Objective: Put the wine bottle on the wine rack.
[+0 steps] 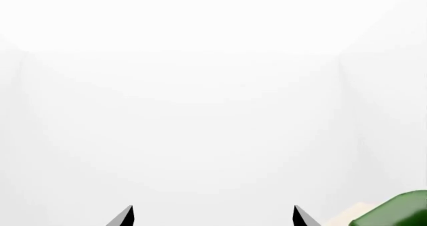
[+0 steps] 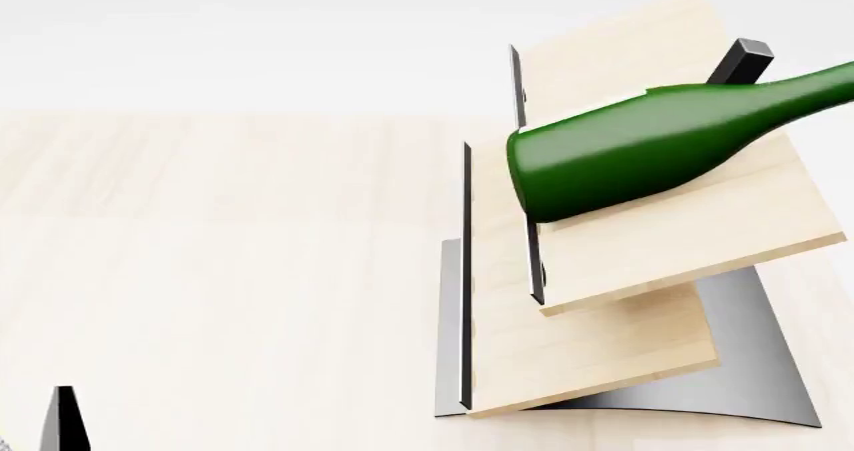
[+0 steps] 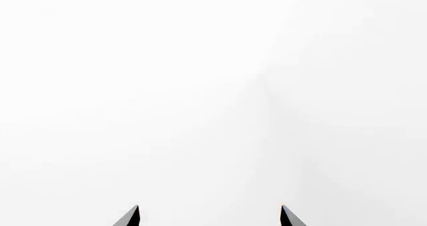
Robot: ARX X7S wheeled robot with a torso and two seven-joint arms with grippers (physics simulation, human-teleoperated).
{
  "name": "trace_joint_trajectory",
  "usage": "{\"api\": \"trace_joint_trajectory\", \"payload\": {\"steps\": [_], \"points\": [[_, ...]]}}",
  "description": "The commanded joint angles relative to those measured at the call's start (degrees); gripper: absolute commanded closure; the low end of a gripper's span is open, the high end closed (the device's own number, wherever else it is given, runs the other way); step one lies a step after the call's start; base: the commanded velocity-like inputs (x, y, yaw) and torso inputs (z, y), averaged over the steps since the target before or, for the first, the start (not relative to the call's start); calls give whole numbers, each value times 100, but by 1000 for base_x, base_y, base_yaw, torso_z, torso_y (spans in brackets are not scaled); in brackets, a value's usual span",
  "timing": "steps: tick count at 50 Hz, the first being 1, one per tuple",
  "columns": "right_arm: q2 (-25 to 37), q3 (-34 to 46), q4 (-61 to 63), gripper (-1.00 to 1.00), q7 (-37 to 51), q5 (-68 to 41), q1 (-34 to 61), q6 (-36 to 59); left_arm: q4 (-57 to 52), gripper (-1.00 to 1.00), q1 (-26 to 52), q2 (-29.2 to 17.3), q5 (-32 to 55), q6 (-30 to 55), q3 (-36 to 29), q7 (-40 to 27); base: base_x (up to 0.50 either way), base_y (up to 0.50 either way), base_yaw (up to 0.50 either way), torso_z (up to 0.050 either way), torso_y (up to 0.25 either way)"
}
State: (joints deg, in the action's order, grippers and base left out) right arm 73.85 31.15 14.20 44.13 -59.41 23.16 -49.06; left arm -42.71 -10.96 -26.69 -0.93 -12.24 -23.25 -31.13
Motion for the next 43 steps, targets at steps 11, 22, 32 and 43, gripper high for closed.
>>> {"api": "trace_joint_trajectory", "payload": {"steps": [11,22,32,43], "points": [[-94,-4720,1460,-100,1195,1896,-4173,-958,33,-100,76,26,-33,65,-78,21,0,0,0,0,0],[-1007,-7290,2427,-100,115,695,-5495,-838,66,-100,93,28,-31,46,-104,21,0,0,0,0,0],[-1977,-8459,3111,-100,-1553,-1729,-5126,-993,17,-100,82,17,-44,63,-114,12,0,0,0,0,0],[-2716,-9844,3635,-100,-2225,-3271,-4887,-888,51,-100,60,8,-52,-8,-136,2,0,0,0,0,0]]}}
